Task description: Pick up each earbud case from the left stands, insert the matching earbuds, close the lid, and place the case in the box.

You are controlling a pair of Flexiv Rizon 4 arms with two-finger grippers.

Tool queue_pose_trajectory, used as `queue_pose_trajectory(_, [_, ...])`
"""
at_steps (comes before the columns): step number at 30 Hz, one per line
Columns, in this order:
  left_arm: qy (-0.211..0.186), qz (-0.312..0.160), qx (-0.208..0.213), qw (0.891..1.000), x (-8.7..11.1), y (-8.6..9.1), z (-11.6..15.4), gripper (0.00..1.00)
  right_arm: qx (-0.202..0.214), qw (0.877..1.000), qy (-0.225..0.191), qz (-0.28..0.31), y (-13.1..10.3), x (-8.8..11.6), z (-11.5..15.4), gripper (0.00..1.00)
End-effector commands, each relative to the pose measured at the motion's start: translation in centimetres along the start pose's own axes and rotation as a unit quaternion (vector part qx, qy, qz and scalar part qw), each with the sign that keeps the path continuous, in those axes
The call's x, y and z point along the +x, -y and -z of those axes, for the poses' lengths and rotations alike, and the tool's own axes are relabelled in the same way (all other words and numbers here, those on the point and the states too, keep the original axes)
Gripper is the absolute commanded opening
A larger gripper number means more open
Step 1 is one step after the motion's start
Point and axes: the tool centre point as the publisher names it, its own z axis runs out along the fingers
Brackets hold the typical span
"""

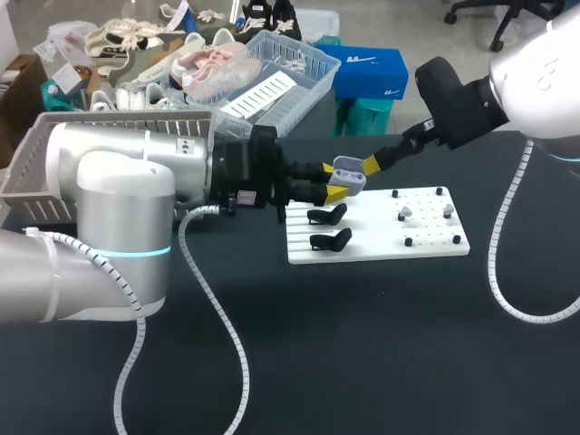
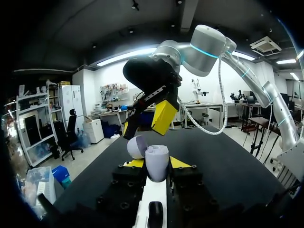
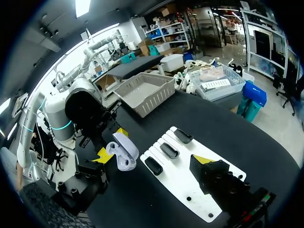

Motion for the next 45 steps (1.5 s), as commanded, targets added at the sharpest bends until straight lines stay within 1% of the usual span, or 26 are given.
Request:
queue_pose_trajectory(1, [0.004, -0.003, -0.001, 1.0, 0.0, 0.1, 0.2, 0.0, 0.033, 0.999, 0.004, -0.006, -0.7, 0.7, 1.8, 1.0])
queue_pose_trajectory(6, [0.027, -0.005, -0.006, 1.0, -0.4, -0.2, 0.5, 0.0, 0.086, 0.996, -0.003, -0.008, -0.7, 1.5, 3.9, 1.0])
queue_pose_trajectory(8, [0.044, -0.012, -0.008, 0.999, -0.9, -0.2, 0.6, 0.0, 0.113, 0.993, -0.012, -0.008, -0.6, 2.2, 4.5, 1.0])
queue_pose_trajectory(10, [0.062, -0.018, -0.01, 0.998, -1.5, -0.2, 0.7, 0.0, 0.141, 0.99, -0.014, -0.011, -0.5, 2.9, 5.1, 1.0])
queue_pose_trajectory(11, [0.072, -0.019, -0.008, 0.997, -1.9, -0.2, 0.7, 0.0, 0.147, 0.989, -0.01, -0.011, -0.4, 3.3, 5.3, 1.0])
queue_pose_trajectory(12, [0.082, -0.026, -0.007, 0.996, -2.3, -0.2, 0.7, 0.0, 0.148, 0.989, -0.002, -0.012, -0.4, 3.7, 5.5, 1.0])
queue_pose_trajectory(13, [0.09, -0.031, -0.006, 0.995, -2.6, -0.2, 0.7, 0.0, 0.158, 0.987, -0.007, -0.021, -0.3, 4.1, 5.7, 1.0])
queue_pose_trajectory(18, [0.126, -0.057, -0.003, 0.99, -3.8, -0.2, 0.1, 0.0, 0.17, 0.984, -0.016, -0.047, 0.1, 5.5, 6.0, 1.0])
queue_pose_trajectory(23, [0.142, -0.074, -0.001, 0.987, -4.0, -0.5, -0.9, 0.0, 0.177, 0.982, -0.027, -0.066, 0.4, 6.2, 5.9, 1.0])
queue_pose_trajectory(26, [0.157, -0.079, 0.004, 0.984, -4.1, -0.8, -1.2, 0.0, 0.183, 0.98, -0.032, -0.075, 0.6, 6.5, 6.1, 1.0])
queue_pose_trajectory(28, [0.159, -0.077, 0.011, 0.984, -4.2, -1.2, -1.4, 0.0, 0.188, 0.978, -0.034, -0.082, 0.7, 6.7, 6.4, 1.0])
queue_pose_trajectory(30, [0.152, -0.067, 0.022, 0.986, -4.0, -1.7, -1.8, 0.0, 0.193, 0.977, -0.034, -0.089, 0.7, 6.9, 6.7, 1.0])
queue_pose_trajectory(31, [0.154, -0.066, 0.02, 0.986, -3.8, -2.0, -2.1, 0.0, 0.195, 0.976, -0.034, -0.093, 0.7, 7.1, 6.8, 1.0])
queue_pose_trajectory(37, [0.143, -0.069, 0.021, 0.987, -1.7, -3.1, -3.2, 0.0, 0.201, 0.972, -0.04, -0.115, 0.6, 7.5, 7.0, 1.0])
queue_pose_trajectory(42, [0.143, -0.071, 0.022, 0.987, -0.8, -3.4, -3.6, 0.0, 0.201, 0.97, -0.047, -0.13, 0.7, 7.7, 7.0, 1.0])
queue_pose_trajectory(45, [0.148, -0.073, 0.013, 0.986, -0.4, -3.4, -3.7, 0.0, 0.201, 0.969, -0.049, -0.137, 0.8, 7.8, 7.0, 1.0])
